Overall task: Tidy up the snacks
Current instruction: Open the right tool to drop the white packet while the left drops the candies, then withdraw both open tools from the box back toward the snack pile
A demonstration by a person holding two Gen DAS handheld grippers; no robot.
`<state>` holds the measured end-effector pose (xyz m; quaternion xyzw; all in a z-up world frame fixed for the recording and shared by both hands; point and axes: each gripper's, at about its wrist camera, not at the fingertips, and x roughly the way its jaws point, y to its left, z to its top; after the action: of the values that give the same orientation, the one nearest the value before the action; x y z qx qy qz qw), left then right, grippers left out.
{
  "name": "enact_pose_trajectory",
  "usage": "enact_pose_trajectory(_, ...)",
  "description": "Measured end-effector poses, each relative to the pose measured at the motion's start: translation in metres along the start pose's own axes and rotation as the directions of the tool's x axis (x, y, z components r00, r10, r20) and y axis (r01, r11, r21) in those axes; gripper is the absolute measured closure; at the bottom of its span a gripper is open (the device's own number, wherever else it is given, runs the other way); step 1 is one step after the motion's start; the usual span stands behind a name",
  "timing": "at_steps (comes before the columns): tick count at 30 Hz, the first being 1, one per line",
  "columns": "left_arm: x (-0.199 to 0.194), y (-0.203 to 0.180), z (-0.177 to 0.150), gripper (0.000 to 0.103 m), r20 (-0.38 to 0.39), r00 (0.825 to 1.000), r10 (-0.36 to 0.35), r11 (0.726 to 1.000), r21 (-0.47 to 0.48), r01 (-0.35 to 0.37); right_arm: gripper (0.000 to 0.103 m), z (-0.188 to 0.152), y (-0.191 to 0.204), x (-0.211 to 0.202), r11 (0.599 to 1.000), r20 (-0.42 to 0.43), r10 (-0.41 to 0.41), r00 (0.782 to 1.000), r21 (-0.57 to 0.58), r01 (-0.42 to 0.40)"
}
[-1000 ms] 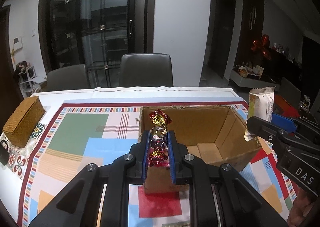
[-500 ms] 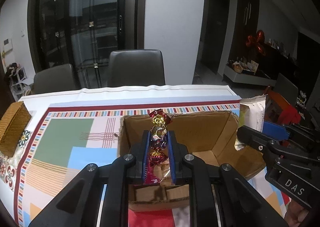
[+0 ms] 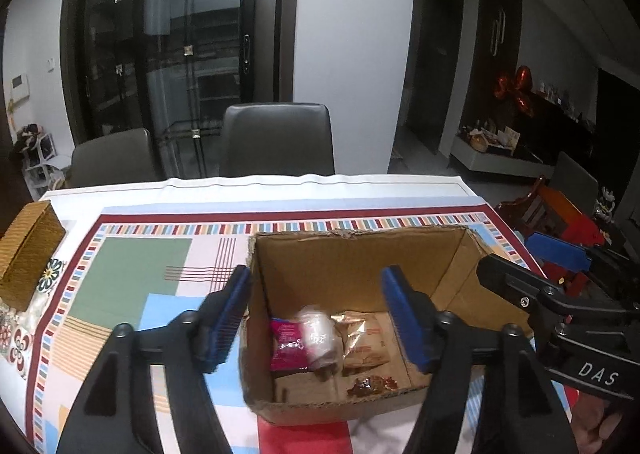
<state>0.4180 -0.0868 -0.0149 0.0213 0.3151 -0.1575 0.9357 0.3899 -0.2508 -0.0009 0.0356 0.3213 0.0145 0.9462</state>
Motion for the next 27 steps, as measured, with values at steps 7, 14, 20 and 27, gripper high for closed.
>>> enact_pose_trajectory(7,-0.021,-0.003,0.001,0.024,0.018,1.000,0.008,1.000,0.011,-0.008,0.027,-0.001,0.004,-0.024,1.000,0.029,-0.023,0.999,-0.007,0.023)
enact_pose_trajectory(14,-0.050,-0.009,-0.001,0.023,0.035,0.999,0.015,1.000,0.022,-0.015,0.027,-0.003,0.003,-0.054,0.999,0.059,-0.033,0.998,0.004,0.033)
enact_pose_trajectory(20,-0.072,-0.016,-0.004,0.023,0.055,0.998,0.022,0.999,0.035,-0.023,0.027,-0.009,0.005,-0.077,0.999,0.082,-0.043,0.996,0.002,0.043)
enact_pose_trajectory(27,-0.097,-0.025,-0.013,0.023,0.075,0.997,0.026,0.998,0.047,-0.030,0.027,-0.019,0.006,-0.102,0.999,0.104,-0.052,0.993,0.007,0.052)
